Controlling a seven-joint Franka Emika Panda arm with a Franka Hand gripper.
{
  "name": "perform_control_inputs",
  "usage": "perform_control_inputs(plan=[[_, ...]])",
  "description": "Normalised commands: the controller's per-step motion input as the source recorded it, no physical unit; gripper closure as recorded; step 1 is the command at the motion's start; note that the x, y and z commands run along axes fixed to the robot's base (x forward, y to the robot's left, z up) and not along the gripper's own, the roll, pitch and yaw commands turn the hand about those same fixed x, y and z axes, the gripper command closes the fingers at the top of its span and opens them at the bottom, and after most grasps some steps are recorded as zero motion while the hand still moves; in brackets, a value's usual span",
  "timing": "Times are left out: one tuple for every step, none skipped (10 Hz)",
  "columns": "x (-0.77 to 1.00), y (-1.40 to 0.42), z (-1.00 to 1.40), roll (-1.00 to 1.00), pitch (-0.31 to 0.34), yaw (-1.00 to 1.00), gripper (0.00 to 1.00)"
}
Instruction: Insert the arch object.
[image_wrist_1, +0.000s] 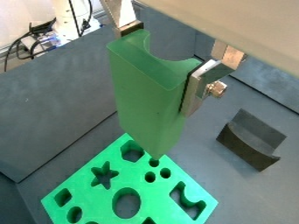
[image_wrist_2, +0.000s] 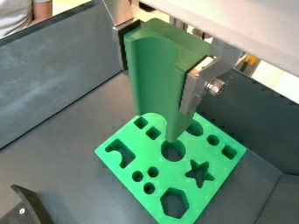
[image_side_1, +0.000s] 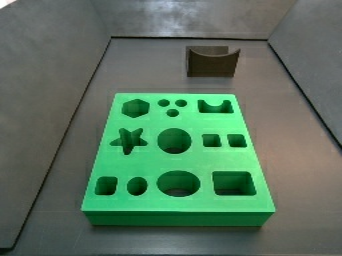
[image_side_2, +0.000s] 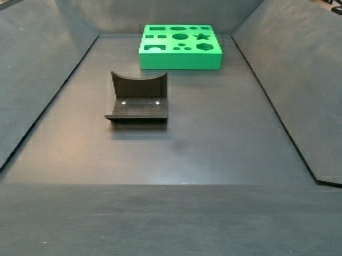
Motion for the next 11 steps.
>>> perform_control_inputs(plan=[[0.74,0.27,-0.86,0.0,-0.031,0.16,1.0],[0.72,0.27,-0.88,0.0,-0.03,0.17,1.0],[0.7,0.22,-0.97,0.0,-0.019,0.18,1.0],[0.7,0.1,-1.0,0.0,0.0,0.14,1.0],[0.72,0.06,-0.95,0.1,-0.001,0.08,1.0],[0.69,0.0,-0.71,0.26,-0.049,0.0,1.0],[0.7,0.0,-0.71,0.26,-0.049,0.0,1.0],[0.67,0.0,-0.7,0.26,-0.057,0.02,1.0],[0.62,0.0,-0.72,0.25,-0.06,0.06,1.0],[0.49,-0.06,-0.87,0.19,-0.004,0.0,1.0],[0.39,-0.18,-0.99,0.17,0.0,0.0,1.0]])
